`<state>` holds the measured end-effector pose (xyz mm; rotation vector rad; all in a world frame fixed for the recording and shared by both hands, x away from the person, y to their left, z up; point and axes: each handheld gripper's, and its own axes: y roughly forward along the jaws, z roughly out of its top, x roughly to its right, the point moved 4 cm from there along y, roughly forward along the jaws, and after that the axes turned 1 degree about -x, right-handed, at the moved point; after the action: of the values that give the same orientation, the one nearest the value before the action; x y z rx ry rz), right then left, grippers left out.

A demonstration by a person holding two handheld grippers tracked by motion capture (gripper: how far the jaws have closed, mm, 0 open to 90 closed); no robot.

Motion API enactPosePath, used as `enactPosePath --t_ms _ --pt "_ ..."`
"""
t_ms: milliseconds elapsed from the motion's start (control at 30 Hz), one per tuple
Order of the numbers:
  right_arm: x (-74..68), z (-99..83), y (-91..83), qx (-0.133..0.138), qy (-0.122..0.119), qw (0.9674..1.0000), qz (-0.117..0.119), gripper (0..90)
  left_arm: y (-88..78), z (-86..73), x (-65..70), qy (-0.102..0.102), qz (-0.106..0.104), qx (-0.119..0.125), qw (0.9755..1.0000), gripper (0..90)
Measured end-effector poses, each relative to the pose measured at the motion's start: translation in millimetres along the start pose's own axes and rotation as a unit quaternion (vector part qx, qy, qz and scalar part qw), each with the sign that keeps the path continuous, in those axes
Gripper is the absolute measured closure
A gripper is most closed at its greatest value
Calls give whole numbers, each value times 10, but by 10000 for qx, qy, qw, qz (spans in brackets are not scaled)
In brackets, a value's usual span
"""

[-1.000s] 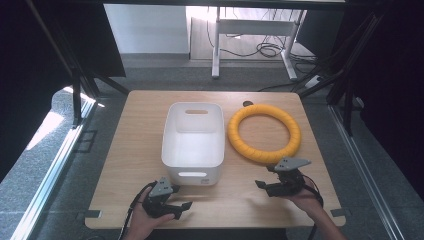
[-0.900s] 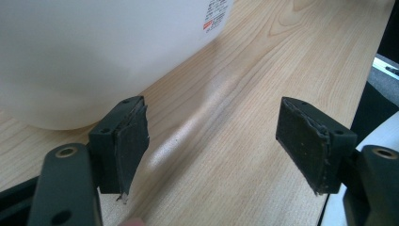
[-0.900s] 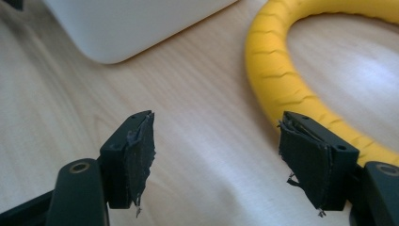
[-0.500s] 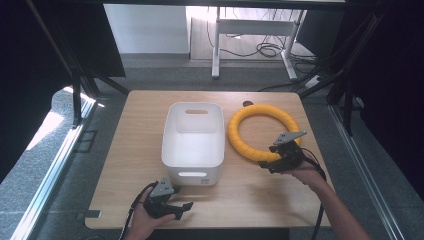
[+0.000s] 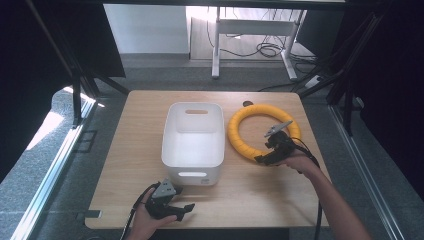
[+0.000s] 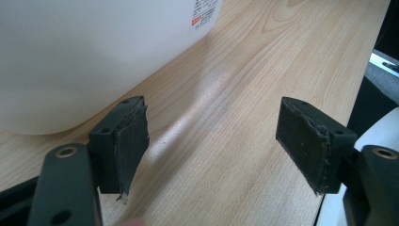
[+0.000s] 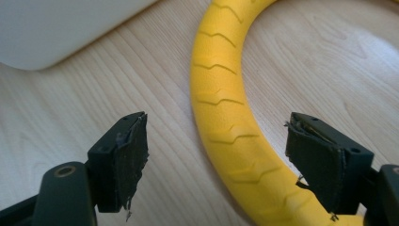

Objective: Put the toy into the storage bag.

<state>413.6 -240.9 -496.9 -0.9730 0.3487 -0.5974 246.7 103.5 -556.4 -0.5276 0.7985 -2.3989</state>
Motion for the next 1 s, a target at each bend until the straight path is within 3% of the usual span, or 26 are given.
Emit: enactPosePath --t_ms 167,533,800,1000 --pt "60 49 178 -269 -8 9996 1 205 -3 -2 3 10 -5 2 10000 258" --pt "99 68 427 -905 -295 9955 -4 236 3 -5 7 30 -14 -14 10000 258" --pt "102 21 555 -1196 -428 9919 45 287 12 -7 13 33 -18 -20 10000 258" --pt "74 28 600 -1230 -502 9911 97 312 22 -6 26 43 -28 -40 10000 258"
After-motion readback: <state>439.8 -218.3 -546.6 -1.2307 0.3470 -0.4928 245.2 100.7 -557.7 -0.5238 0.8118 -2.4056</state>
